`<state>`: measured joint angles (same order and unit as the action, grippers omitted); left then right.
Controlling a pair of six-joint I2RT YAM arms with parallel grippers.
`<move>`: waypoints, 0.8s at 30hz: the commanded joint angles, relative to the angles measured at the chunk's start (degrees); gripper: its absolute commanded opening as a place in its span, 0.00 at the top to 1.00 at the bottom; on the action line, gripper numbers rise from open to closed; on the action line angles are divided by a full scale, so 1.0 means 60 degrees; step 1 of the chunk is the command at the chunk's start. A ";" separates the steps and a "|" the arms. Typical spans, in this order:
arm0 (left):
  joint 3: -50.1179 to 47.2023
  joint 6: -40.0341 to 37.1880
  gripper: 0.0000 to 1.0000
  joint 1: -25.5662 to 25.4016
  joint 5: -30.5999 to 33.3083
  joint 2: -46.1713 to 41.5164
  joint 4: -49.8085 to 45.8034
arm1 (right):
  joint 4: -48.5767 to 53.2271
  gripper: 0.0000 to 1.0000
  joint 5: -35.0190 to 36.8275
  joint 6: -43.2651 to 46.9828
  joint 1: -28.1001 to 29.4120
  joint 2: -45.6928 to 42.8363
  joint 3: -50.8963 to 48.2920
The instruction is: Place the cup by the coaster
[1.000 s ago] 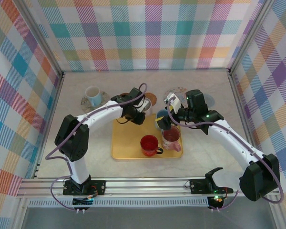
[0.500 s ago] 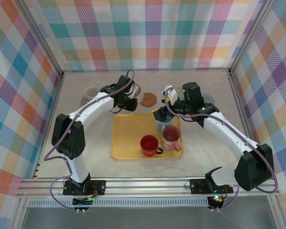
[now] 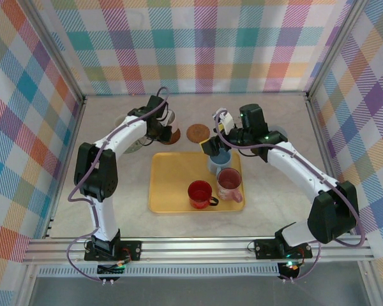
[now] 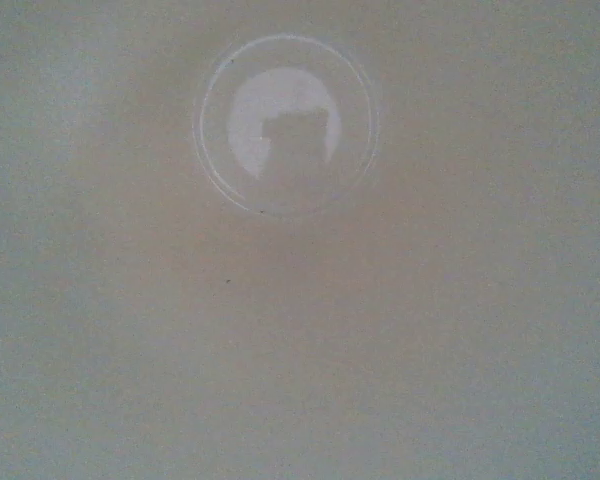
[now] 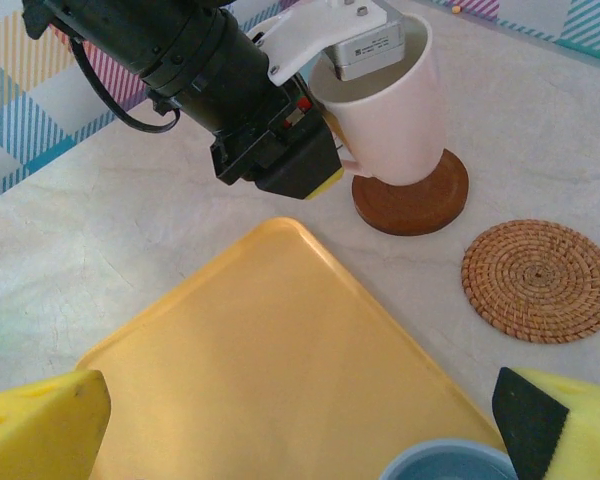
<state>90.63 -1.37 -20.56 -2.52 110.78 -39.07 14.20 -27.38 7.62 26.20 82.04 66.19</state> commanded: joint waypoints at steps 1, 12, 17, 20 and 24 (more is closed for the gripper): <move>0.0748 -0.0248 1.00 0.0346 -0.0194 0.0473 0.0272 | 0.0060 0.01 0.0051 -0.0105 -0.0030 0.0335 0.0531; 0.1514 -0.0611 1.00 0.0763 -0.0143 0.1483 0.0046 | 0.0203 0.01 0.0051 -0.0200 -0.0015 0.0667 0.0730; 0.1318 -0.0593 1.00 0.0899 -0.0143 0.1531 0.0313 | 0.0207 0.01 0.0053 -0.0201 -0.0015 0.0740 0.0800; 0.1230 -0.0593 1.00 0.0935 -0.0192 0.1575 0.0384 | 0.0208 0.01 0.0010 -0.0208 -0.0015 0.0798 0.0834; 0.1068 -0.0607 1.00 0.0950 -0.0372 0.1597 0.0563 | 0.0210 0.01 -0.0006 -0.0230 -0.0001 0.0843 0.0849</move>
<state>96.97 -4.14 -15.49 -3.55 121.30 -39.66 14.90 -26.79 6.76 26.20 86.54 69.89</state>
